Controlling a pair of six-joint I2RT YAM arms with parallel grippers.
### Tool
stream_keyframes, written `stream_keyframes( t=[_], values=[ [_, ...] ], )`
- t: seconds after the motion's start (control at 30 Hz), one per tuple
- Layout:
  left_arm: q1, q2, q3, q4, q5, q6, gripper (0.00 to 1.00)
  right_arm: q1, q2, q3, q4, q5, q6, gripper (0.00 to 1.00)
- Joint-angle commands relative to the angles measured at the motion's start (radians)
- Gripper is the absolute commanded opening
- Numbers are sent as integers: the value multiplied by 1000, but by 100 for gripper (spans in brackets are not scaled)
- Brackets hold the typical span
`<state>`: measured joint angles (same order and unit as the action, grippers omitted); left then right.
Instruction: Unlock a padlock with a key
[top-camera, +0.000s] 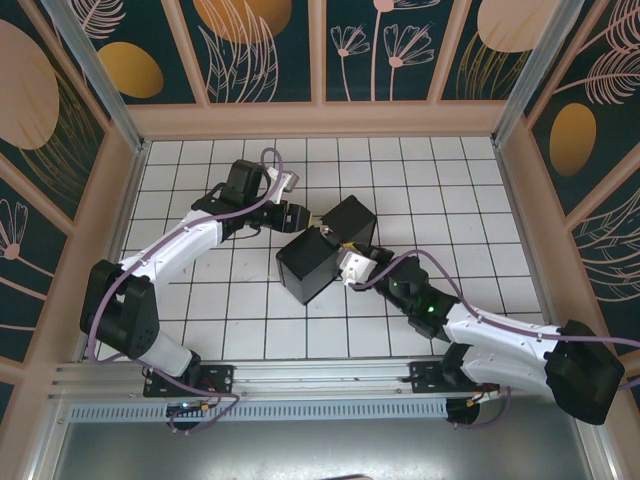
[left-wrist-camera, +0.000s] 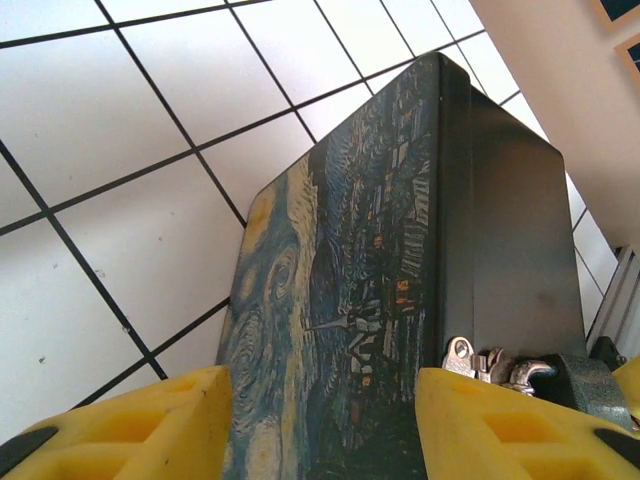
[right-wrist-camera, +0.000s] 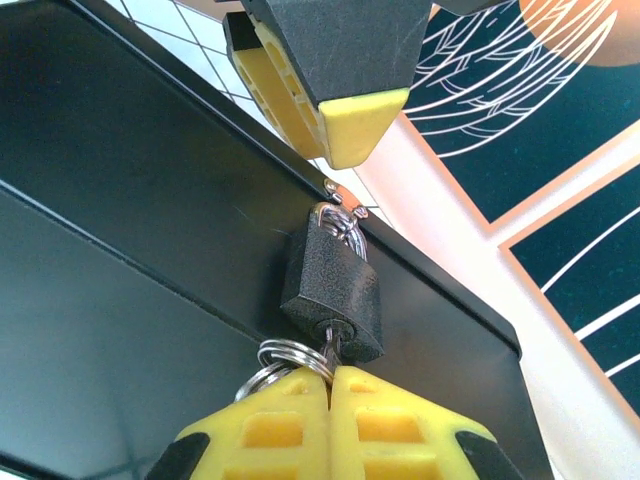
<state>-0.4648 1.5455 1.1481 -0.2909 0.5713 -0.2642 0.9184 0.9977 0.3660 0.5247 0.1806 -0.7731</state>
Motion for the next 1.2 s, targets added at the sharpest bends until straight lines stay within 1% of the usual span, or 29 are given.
stream_keyframes(
  t=[0.0,0.13,0.23,0.3,0.47,0.53,0.63,0.77,0.83,0.87,1.0,1.07,1.17],
  values=[
    [-25,-30,-26,17,28,12,51,8,3,42,-12,-19,70,0],
    [-36,-51,-58,33,23,-8,51,9,-3,36,-22,-23,164,0],
    [-46,-59,-75,33,23,-9,51,10,-16,40,-31,-23,264,0],
    [-51,-66,-85,37,21,-12,51,4,-19,66,-70,-42,360,0],
    [-66,-69,-102,58,24,-27,50,-11,-8,121,-173,-130,599,0],
    [-70,-70,-109,66,22,-32,50,-26,-20,120,-182,-160,704,0],
    [-70,-74,-114,71,19,-35,49,-60,-50,102,-177,-236,868,0],
    [-70,-91,-116,81,22,-44,49,-100,-56,93,-193,-325,1040,0],
    [-70,-97,-115,83,27,-45,49,-121,-47,86,-172,-376,1127,0],
    [-71,-99,-117,87,33,-46,49,-129,-40,81,-155,-408,1160,0],
    [-71,-105,-126,96,36,-55,48,-158,-21,57,-96,-469,1289,0],
    [-72,-113,-129,102,38,-60,48,-179,-20,41,-72,-490,1359,0],
    [-72,-117,-134,111,43,-67,47,-184,-19,40,-77,-500,1419,0]
  ],
)
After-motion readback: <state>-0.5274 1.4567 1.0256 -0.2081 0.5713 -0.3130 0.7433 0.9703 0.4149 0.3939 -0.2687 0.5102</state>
